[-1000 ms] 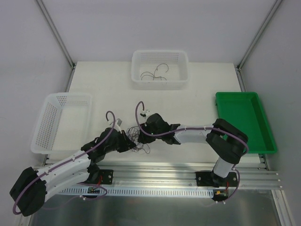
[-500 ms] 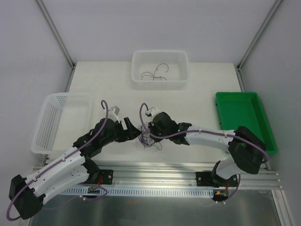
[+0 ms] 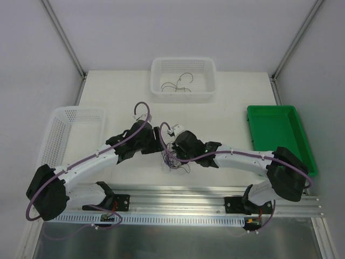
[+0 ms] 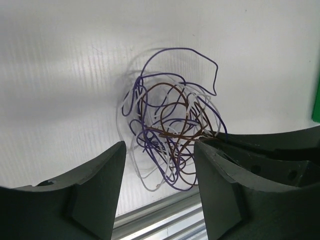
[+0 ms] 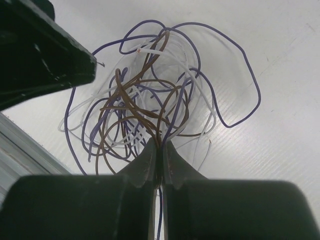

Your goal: Untangle the cables

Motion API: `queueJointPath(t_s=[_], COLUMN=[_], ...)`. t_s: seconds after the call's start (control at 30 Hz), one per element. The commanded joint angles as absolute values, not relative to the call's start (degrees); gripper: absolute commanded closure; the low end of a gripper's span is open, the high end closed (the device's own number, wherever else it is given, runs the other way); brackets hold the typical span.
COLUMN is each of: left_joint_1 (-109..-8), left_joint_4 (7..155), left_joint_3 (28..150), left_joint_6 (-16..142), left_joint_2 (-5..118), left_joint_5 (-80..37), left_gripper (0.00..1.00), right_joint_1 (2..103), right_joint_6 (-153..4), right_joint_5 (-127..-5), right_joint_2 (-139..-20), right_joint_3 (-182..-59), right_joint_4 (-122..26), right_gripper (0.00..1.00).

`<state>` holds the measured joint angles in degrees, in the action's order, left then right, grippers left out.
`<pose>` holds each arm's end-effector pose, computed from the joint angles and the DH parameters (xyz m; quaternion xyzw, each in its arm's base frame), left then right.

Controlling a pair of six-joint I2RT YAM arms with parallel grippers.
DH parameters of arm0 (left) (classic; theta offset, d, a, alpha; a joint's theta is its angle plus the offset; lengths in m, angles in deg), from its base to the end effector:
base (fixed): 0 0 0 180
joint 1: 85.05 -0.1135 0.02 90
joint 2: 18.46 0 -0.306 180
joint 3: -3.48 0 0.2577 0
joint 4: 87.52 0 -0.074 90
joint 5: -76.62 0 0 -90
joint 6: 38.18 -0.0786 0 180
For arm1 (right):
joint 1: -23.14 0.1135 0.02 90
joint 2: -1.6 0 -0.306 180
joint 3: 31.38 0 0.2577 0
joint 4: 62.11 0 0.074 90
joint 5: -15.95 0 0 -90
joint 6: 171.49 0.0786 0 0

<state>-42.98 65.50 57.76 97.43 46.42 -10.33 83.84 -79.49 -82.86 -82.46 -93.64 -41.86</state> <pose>0.1990 -0.1740 0.2502 -0.0395 0.8961 -0.2886 0.3350 0.1770 0.2908 0.2206 -0.4193 0.8094 0.1508 0.3825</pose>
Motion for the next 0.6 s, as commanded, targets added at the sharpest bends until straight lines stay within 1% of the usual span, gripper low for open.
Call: queueJointPath(t_s=[0.0, 0.17, 0.27, 0.3, 0.43, 0.57], left_joint_1=[-41.2, -40.1, -39.8, -39.7, -39.7, -39.7], left_joint_4=[65.6, 69.7, 71.5, 71.7, 73.7, 74.6], left_joint_3=[60.9, 60.8, 61.0, 61.0, 60.9, 61.8], left_joint_6=[96.6, 97.5, 98.1, 98.2, 99.5, 100.1], left_joint_2=[48.7, 51.6, 54.1, 55.1, 56.3, 58.5], left_joint_5=[-11.0, -12.1, -12.2, -11.7, -8.2, -7.5], left_gripper=[0.44, 0.44, 0.46, 0.49, 0.56, 0.59], right_joint_1=[84.2, 84.2, 84.3, 84.5, 84.8, 85.3], right_joint_6=[-80.3, -80.0, -79.8, -79.7, -79.8, -79.7], right_joint_5=[-84.8, -84.9, -84.9, -84.8, -84.9, -85.1], right_joint_2=[-80.4, -80.5, -80.3, -80.2, -80.1, -80.4], right_joint_3=[-94.9, -94.8, -94.7, -94.7, -94.7, -94.9], right_joint_4=[-42.1, -42.8, -42.9, -43.0, -43.1, -43.2], right_gripper=[0.99, 0.99, 0.99, 0.99, 0.99, 0.99])
